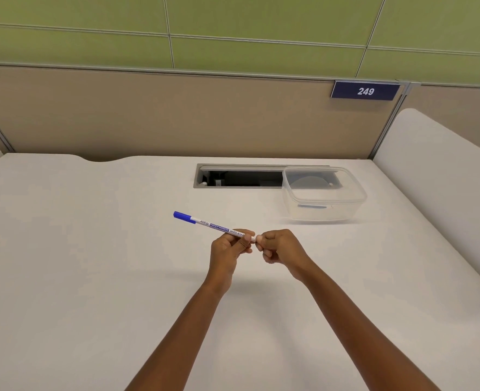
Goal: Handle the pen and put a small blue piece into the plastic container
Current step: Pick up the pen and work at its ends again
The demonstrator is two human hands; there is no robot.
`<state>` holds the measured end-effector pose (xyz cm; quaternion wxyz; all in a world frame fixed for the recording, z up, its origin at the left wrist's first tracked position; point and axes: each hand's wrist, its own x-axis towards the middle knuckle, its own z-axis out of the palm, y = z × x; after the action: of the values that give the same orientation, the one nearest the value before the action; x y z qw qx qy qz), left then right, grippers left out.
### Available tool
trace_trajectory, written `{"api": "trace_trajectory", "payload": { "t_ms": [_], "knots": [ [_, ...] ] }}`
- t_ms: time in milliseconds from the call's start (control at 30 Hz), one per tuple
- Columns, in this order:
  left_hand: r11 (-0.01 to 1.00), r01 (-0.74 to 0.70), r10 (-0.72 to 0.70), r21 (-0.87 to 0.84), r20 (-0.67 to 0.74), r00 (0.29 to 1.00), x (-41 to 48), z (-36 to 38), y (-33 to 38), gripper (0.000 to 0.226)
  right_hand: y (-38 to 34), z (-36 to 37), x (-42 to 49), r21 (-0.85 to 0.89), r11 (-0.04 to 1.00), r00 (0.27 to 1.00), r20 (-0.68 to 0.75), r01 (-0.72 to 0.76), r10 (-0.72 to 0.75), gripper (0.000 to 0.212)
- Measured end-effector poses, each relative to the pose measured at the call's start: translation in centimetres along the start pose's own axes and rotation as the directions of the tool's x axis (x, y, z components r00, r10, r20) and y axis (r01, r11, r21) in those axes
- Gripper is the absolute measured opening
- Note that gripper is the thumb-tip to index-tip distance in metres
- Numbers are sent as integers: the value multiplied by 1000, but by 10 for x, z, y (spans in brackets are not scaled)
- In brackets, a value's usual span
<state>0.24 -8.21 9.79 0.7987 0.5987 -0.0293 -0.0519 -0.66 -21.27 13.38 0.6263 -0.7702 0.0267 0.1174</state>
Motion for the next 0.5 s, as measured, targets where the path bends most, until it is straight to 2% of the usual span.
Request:
{"api": "trace_trajectory", "payload": {
  "t_ms": [100, 167, 267, 367, 433, 500],
  "knots": [
    [999, -21, 19, 47, 42, 999, 0, -1, 2, 14, -1, -4, -3, 179, 968, 981, 119, -174, 154, 31],
    [997, -30, 27, 71, 46, 999, 1, -1, 4, 17, 0, -5, -4, 135, 981, 988, 90, -140, 129, 31],
    [999, -14, 14, 39, -5, 1000, 2, -1, 3, 15, 4, 1, -5, -96, 995, 996, -80, 25, -33, 28],
    [998, 26, -30, -51, -77, 997, 1, 0, 1, 10, 11, 9, -6, -303, 939, 946, -221, 164, -237, 11],
    [995, 42, -51, -91, -91, 995, 0, 0, -1, 11, 13, 12, -7, -408, 881, 910, -224, 239, -350, 5],
    [991, 56, -67, -121, -94, 993, 0, 0, -1, 12, 14, 13, -8, -544, 787, 876, -178, 292, -448, 9]
  ]
}}
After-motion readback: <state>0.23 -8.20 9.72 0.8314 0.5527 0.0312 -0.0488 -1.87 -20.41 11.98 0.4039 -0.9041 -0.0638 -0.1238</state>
